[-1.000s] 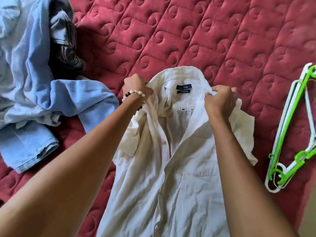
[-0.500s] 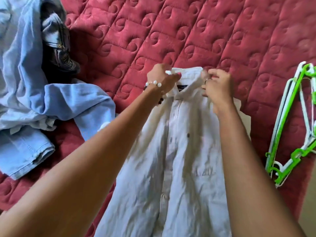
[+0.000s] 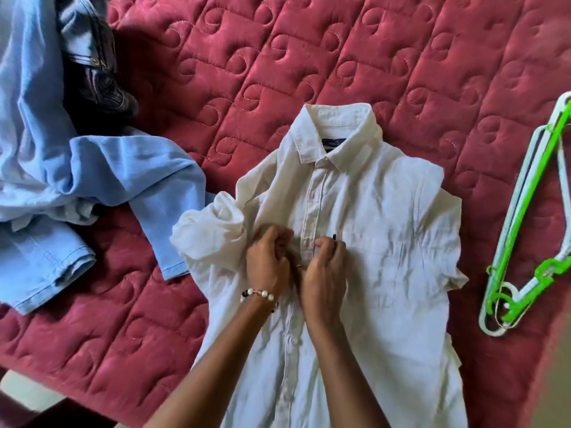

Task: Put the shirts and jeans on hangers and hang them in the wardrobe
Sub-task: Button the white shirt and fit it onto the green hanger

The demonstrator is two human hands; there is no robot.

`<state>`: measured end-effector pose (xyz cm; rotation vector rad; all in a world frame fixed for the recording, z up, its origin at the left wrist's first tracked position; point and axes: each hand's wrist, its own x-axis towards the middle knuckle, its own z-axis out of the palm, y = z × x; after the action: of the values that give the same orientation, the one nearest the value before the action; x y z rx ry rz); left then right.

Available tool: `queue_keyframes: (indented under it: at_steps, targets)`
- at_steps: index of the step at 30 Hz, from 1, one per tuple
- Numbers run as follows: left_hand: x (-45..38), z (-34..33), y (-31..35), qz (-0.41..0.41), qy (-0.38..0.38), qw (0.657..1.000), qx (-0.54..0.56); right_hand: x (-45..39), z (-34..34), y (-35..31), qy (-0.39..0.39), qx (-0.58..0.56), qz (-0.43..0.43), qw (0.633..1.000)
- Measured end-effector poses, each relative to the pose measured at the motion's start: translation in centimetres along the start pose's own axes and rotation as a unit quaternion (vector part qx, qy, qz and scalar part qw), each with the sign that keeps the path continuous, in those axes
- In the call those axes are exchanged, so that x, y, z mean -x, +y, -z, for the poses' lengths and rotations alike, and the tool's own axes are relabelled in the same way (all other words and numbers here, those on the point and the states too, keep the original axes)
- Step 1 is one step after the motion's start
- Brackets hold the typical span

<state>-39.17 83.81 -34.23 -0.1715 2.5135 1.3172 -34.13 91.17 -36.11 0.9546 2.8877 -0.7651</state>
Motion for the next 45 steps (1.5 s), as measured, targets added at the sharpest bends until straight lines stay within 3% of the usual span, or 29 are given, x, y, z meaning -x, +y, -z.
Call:
queue_keyframes:
  at_steps: [3, 8, 11, 17, 23, 27, 31, 34, 39, 45]
  targets:
    - [-1.0, 0.0, -0.2, -0.026, -0.034, 0.998, -0.042, -1.1, -0.2, -0.8, 0.015, 0.035, -0.002, 0.999]
    - [-1.6, -0.6, -0.2, -0.081, -0.037, 0.99, -0.107, -1.4, 2.0, 0.9, 0.038, -0.152, -0.079, 0.985]
    - [-1.0, -1.1, -0.2, -0.114, -0.039, 0.98, -0.157, -1.0, 3.1, 1.8, 0.031, -0.209, -0.133, 0.968]
    - [-0.7, -1.1, 1.3, -0.032, -0.064, 0.978, -0.194, -1.2, 2.7, 1.1, 0.015, -0.205, -0.088, 0.975]
    - [-1.2, -0.3, 2.3, 0.114, -0.078, 0.987, -0.081, -1.4, 1.6, -0.2, 0.001, -0.123, -0.009, 0.992]
    - [-1.4, 0.0, 2.7, 0.112, -0.096, 0.986, -0.074, -1.3, 2.1, -0.2, -0.005, -0.144, -0.028, 0.989]
    - [-1.3, 0.0, 2.7, 0.1, -0.097, 0.987, -0.086, -1.6, 3.3, -0.1, -0.08, -0.168, -0.028, 0.982]
    - [-1.2, -0.1, 3.0, 0.072, -0.09, 0.984, -0.134, -2.3, 3.7, 0.4, -0.13, -0.185, -0.075, 0.971]
    - [-1.4, -0.1, 2.8, 0.056, -0.102, 0.983, -0.143, -3.5, 3.1, 1.3, -0.154, -0.271, -0.158, 0.937]
    - [-1.9, 0.0, 2.8, 0.069, -0.13, 0.978, -0.145, -3.4, 2.3, 1.4, -0.132, -0.272, -0.121, 0.945]
